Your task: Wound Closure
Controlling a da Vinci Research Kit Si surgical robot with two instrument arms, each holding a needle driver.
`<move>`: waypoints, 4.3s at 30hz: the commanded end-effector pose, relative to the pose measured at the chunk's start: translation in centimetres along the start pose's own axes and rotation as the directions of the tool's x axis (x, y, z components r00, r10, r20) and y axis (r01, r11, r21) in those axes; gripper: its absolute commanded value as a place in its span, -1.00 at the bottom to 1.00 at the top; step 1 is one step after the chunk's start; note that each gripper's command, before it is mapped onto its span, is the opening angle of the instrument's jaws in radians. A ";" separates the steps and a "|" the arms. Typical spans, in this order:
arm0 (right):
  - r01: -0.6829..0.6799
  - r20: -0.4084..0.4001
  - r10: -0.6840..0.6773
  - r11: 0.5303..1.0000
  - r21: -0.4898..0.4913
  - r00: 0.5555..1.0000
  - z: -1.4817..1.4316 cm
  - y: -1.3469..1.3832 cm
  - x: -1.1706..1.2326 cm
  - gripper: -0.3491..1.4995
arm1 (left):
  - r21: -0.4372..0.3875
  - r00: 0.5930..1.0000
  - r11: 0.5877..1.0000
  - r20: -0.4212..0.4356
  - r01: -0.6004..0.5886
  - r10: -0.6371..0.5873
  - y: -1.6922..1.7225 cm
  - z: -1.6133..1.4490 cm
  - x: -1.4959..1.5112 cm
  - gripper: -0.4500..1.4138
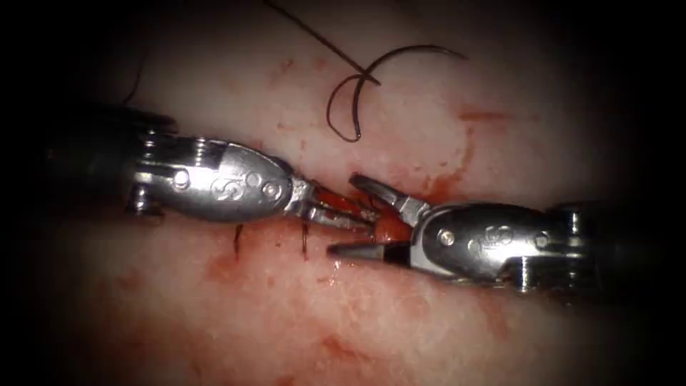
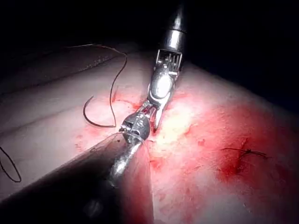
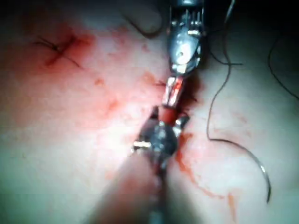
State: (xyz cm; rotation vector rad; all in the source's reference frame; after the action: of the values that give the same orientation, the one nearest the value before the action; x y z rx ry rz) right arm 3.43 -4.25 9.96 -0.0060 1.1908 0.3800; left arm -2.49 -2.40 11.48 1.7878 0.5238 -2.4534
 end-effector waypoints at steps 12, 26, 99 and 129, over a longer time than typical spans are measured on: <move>-0.005 -0.010 0.005 1.000 -0.013 1.000 0.25 -0.02 0.04 0.82 | -0.009 0.992 0.996 -0.089 0.093 -0.094 -0.06 0.07 -0.04 -1.00; -0.007 -0.024 0.007 1.000 -0.010 1.000 0.35 -0.03 0.06 0.69 | 0.029 0.984 0.988 -0.104 0.152 -0.148 -0.16 0.03 -0.14 -1.00; -0.015 0.016 0.016 0.997 -0.070 1.000 0.41 0.06 0.18 0.93 | 0.052 0.975 0.980 -0.121 0.192 -0.185 -0.22 -0.43 -0.07 -1.00; -0.001 0.031 0.003 0.997 -0.080 1.000 0.60 0.09 0.07 0.11 | 0.023 0.973 0.981 -0.132 0.194 -0.190 -0.13 -0.30 0.11 -1.00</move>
State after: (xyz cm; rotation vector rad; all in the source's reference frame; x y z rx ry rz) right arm 3.89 -4.02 10.10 -0.0653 1.1447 0.4272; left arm -2.23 -2.17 11.27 2.0096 0.6984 -2.4943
